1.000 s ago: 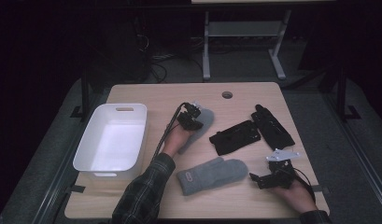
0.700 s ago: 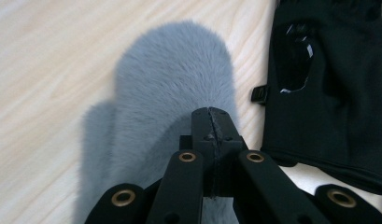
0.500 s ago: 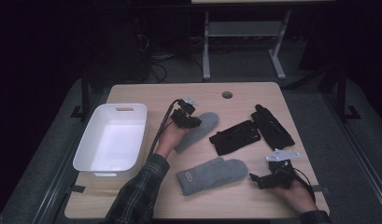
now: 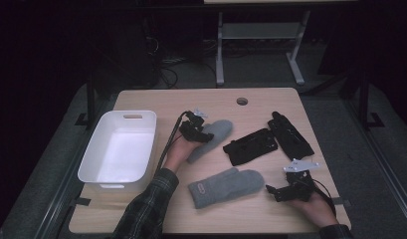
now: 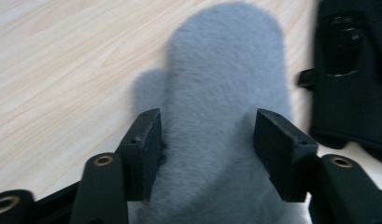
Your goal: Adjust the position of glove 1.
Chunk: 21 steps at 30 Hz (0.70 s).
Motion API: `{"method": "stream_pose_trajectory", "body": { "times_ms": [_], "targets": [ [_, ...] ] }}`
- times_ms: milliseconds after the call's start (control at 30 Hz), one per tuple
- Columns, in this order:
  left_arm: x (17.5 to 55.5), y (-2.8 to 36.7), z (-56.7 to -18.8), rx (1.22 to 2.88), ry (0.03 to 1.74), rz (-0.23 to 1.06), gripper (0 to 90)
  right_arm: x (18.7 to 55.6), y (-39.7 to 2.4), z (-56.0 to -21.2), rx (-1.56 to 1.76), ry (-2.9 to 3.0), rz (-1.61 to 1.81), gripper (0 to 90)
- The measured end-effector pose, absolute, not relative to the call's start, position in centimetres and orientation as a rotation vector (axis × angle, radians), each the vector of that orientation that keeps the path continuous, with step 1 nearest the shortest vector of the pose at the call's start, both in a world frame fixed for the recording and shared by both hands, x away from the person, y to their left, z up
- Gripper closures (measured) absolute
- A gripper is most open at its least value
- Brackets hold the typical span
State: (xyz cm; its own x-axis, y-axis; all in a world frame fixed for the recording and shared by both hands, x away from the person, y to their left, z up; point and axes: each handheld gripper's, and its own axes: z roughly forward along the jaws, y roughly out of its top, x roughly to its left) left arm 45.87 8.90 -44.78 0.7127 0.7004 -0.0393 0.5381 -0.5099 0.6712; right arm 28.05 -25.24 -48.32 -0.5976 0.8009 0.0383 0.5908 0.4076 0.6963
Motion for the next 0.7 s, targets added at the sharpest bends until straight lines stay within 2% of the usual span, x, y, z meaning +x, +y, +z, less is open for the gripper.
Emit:
{"method": "stream_pose_trajectory", "body": {
  "times_ms": [100,300,367,500,700],
  "targets": [
    [45.9,8.8,-45.3,2.254,0.927,0.299,48.2,28.1,-25.2,-48.3,1.21,2.366,0.987,0.0],
    [45.7,8.7,-45.5,2.29,0.889,0.321,74.4,28.1,-25.2,-48.3,1.21,2.366,0.987,0.0],
    [45.7,8.7,-45.5,2.288,0.885,0.32,80.4,28.1,-25.2,-48.3,1.21,2.366,0.987,0.0],
    [45.7,9.2,-45.2,2.259,0.868,0.274,84.3,28.0,-25.2,-48.3,1.21,2.366,0.987,0.0],
    [45.4,9.4,-44.3,2.241,0.836,0.226,85.5,28.1,-25.2,-48.3,1.21,2.366,0.987,0.0]
  ]
}}
